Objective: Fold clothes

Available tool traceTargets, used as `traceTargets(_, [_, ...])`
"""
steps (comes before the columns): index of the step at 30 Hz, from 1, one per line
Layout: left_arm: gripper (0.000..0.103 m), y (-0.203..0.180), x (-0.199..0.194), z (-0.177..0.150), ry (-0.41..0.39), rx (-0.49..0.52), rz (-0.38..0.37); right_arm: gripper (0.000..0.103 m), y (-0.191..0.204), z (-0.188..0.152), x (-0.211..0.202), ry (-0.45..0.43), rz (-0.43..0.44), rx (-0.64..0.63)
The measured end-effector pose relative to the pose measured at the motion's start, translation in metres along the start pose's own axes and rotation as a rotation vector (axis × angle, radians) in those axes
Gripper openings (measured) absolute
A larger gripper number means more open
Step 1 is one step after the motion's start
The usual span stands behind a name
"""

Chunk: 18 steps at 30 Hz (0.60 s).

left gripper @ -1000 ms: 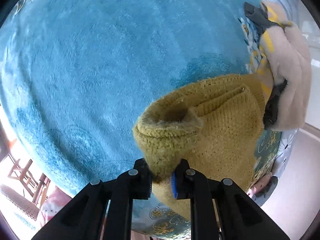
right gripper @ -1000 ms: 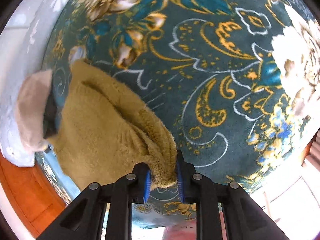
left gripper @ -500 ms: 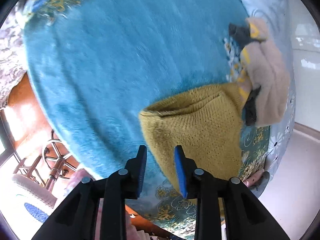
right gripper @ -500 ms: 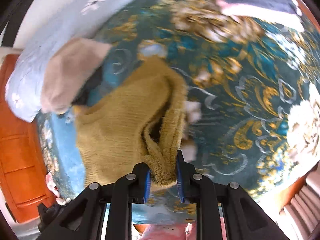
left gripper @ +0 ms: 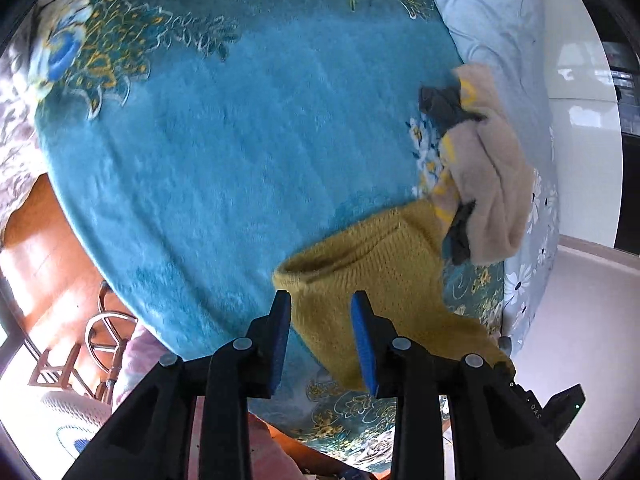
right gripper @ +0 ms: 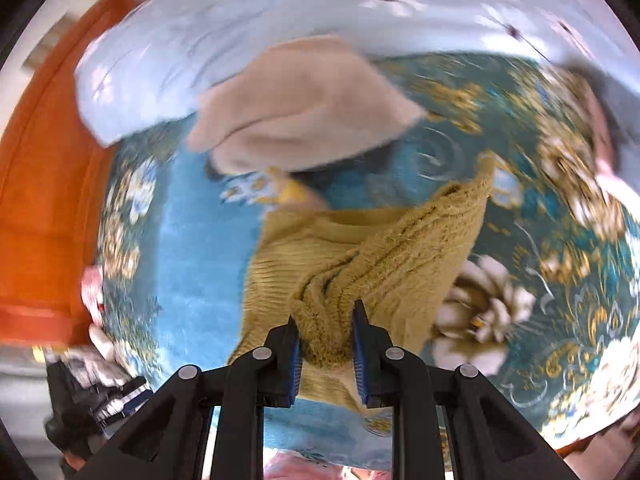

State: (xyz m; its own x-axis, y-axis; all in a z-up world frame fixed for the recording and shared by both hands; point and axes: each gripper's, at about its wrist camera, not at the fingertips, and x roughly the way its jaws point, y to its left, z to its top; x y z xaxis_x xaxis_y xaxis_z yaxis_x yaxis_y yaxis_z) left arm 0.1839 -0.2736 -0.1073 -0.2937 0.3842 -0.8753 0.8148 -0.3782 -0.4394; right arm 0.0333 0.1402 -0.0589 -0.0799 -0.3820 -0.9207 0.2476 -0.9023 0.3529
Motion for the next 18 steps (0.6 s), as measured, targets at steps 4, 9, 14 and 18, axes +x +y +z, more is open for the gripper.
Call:
traceTargets(4, [0.032,0.009,-0.005,0.040,0.003,-0.028,-0.033,0.023,0.066,-0.015,0.031,0.062,-0.012,-0.162])
traceTargets(9, [0.032,0.024,0.000,0.076,0.040,-0.045,-0.019,0.023,0.143,-0.039,0.075,0.159,-0.018,-0.360])
traceTargets(14, [0.032,0.038,0.013,0.088,0.090,-0.038,0.011,0.023,0.170,-0.066,0.125,0.294,-0.044,-0.408])
traceTargets(18, [0.032,0.045,0.031,0.090,0.143,-0.036,0.039,0.023,0.173,-0.081,0.145,0.356,-0.057,-0.432])
